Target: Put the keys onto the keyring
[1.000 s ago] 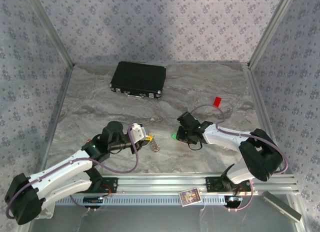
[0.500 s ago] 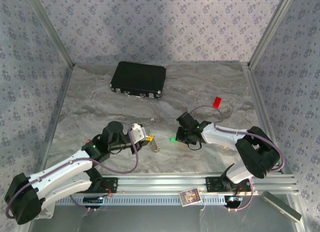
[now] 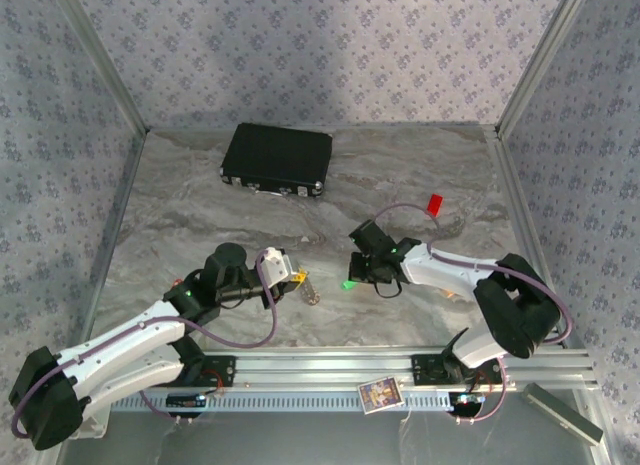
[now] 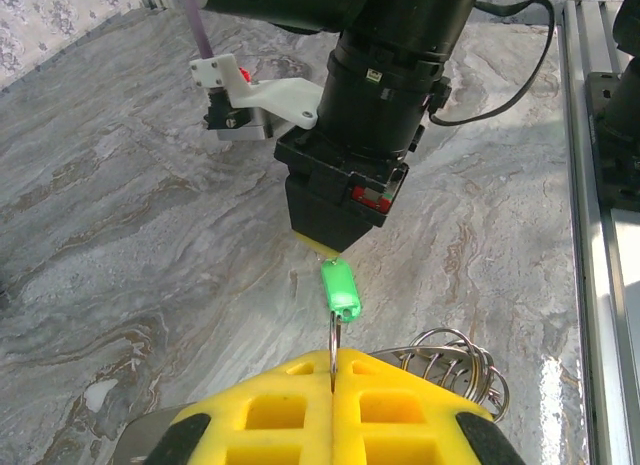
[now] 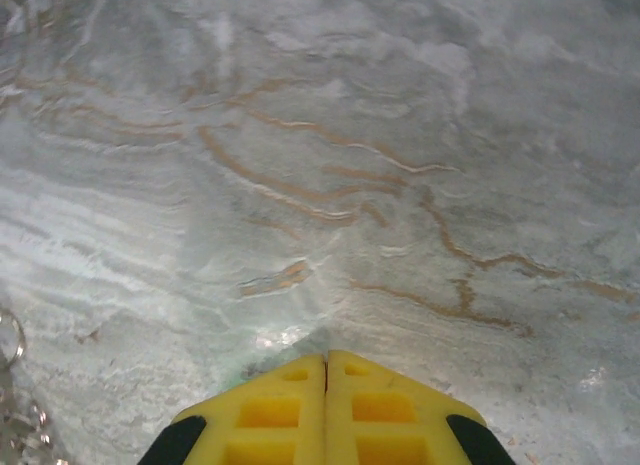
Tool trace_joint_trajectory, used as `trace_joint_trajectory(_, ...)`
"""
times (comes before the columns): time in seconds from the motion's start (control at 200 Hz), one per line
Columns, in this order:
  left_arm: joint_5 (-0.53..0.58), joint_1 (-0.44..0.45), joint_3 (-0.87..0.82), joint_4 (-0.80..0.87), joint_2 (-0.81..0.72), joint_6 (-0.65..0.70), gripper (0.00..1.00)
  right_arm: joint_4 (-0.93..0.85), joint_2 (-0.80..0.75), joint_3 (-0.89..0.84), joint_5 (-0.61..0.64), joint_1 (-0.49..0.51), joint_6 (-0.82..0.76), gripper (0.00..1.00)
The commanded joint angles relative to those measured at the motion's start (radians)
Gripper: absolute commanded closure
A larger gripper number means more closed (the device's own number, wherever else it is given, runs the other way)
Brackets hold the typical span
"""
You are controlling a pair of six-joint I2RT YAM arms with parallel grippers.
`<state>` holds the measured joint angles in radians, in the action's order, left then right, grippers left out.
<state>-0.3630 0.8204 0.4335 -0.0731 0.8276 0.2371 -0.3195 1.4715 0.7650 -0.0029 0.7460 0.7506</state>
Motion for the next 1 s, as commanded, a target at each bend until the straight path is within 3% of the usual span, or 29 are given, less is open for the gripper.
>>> trace_joint_trajectory(0.0, 0.02, 0.006, 0.025, -0.005, 0.003, -0.03, 1.0, -0.044, -0.053, 0.048, 0.045, 0.022, -0.149, 1.0)
trace_joint_trajectory(0.305, 0.052, 0.006, 0.028, -0.025, 0.016, -0.169, 1.0, 0.036, -0.188, 0.049, 0.059, 0.064, -0.348, 1.0)
trace_joint_trajectory(0.57, 0.053, 0.008, 0.045, -0.004, 0.035, -0.269, 1.0, 0.171, -0.301, 0.032, -0.053, 0.117, -0.577, 1.0)
trace_joint_trajectory(0.994, 0.052, 0.016, 0.071, 0.023, 0.058, -0.306, 1.0, 0.247, -0.349, 0.01, -0.269, 0.162, -0.709, 1.0)
